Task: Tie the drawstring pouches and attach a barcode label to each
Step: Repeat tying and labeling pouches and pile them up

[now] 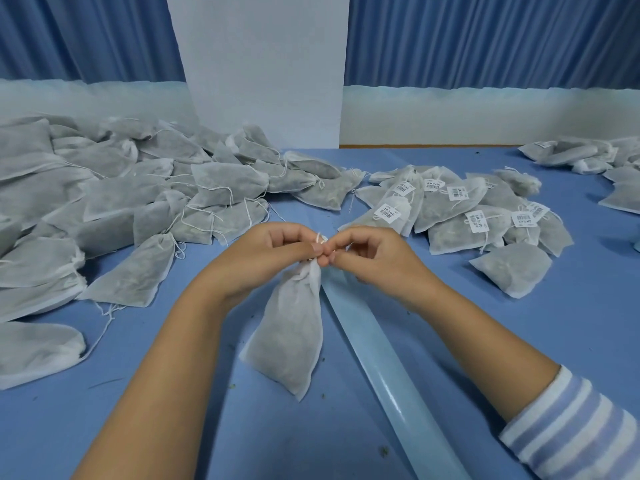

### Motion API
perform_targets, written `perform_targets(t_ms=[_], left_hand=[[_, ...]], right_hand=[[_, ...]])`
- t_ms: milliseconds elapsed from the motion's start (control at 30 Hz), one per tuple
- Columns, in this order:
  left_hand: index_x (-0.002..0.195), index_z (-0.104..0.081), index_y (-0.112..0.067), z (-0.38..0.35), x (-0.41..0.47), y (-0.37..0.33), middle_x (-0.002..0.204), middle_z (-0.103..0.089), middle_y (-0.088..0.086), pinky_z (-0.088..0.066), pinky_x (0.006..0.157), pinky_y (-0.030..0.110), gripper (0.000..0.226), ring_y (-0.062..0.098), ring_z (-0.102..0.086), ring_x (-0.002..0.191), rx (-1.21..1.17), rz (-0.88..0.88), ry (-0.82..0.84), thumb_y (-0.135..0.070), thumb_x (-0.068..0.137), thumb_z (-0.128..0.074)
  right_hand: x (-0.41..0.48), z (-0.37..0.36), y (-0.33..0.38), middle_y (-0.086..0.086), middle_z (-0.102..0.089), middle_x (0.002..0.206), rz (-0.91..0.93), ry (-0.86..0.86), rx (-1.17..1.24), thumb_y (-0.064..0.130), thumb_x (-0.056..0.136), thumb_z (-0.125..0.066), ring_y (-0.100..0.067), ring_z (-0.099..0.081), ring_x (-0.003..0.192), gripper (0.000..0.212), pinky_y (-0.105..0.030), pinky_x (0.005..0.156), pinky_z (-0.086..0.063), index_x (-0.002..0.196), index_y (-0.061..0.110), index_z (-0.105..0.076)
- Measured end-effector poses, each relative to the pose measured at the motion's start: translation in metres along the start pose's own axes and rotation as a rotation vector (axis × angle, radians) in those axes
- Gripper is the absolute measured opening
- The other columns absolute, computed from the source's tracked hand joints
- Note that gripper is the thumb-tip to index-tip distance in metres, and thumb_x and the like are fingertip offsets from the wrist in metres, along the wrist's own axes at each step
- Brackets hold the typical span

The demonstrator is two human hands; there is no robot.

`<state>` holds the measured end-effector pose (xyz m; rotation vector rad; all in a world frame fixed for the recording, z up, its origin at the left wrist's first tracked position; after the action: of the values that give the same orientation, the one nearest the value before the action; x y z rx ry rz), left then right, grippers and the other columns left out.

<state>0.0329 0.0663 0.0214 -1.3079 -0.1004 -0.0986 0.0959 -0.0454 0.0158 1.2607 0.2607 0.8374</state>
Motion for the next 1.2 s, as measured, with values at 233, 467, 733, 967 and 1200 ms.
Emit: perform_targets(t_ms=[233, 467, 733, 967, 1200], left_hand=[[0.076, -0.075, -0.024, 0.003, 0.000, -0.001, 0.086, -0.074, -0.001, -0.046, 0.097, 0.028, 0.022, 0.011, -0.066, 0.095, 0.002, -0.007, -0.036, -0.014, 0.092, -0.064], [0.077, -0.077, -0.025, 0.001, 0.000, -0.003, 0.088, -0.075, 0.000, -0.048, 0.095, 0.022, 0.024, 0.008, -0.067, 0.094, 0.038, 0.008, -0.034, -0.011, 0.092, -0.065], [0.080, -0.079, -0.016, 0.018, 0.004, 0.012, 0.098, -0.072, 0.013, -0.042, 0.083, 0.028, 0.005, 0.015, -0.059, 0.084, 0.117, 0.087, -0.240, -0.018, 0.084, -0.076], [0.085, -0.079, -0.013, 0.015, 0.004, 0.014, 0.095, -0.075, 0.003, -0.047, 0.079, 0.018, 0.007, 0.003, -0.063, 0.082, 0.194, 0.101, -0.186, -0.016, 0.087, -0.073], [0.079, -0.077, -0.008, 0.007, 0.004, 0.016, 0.079, -0.061, 0.019, -0.033, 0.072, 0.032, 0.020, 0.018, -0.045, 0.074, 0.308, 0.134, -0.118, -0.023, 0.089, -0.072]], right_hand=[[-0.001, 0.001, 0.003, -0.020, -0.072, 0.093, 0.032, -0.021, 0.076, 0.002, 0.086, -0.070, -0.022, -0.045, 0.069, 0.007, -0.013, 0.056, -0.037, 0.090, 0.007, -0.073], [-0.001, -0.006, 0.003, -0.006, -0.063, 0.079, 0.035, -0.003, 0.020, -0.005, 0.089, -0.058, -0.007, -0.049, 0.060, 0.020, -0.013, 0.057, -0.040, 0.080, 0.012, -0.062], [0.001, 0.007, 0.001, 0.001, -0.053, 0.068, 0.068, -0.116, -0.073, -0.004, 0.083, -0.059, -0.013, -0.049, 0.065, 0.024, -0.030, 0.065, -0.044, 0.074, 0.017, -0.057], [0.000, 0.000, 0.004, 0.002, -0.062, 0.083, 0.116, -0.051, -0.004, 0.001, 0.083, -0.072, -0.010, -0.053, 0.066, 0.029, -0.027, 0.057, -0.045, 0.083, 0.017, -0.049], [-0.007, -0.010, 0.017, 0.009, -0.052, 0.084, 0.354, -0.027, -0.450, 0.003, 0.086, -0.067, -0.005, -0.053, 0.068, 0.028, -0.010, 0.067, -0.041, 0.110, 0.017, -0.072]])
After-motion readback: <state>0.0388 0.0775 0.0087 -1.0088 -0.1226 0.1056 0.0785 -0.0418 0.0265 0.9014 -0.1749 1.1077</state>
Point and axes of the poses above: each hand's wrist, its own x-axis towards the middle knuckle, its own z-axis out of the back of the hand, y = z × x, the point moved 9 cm from there along x, towards the middle knuckle
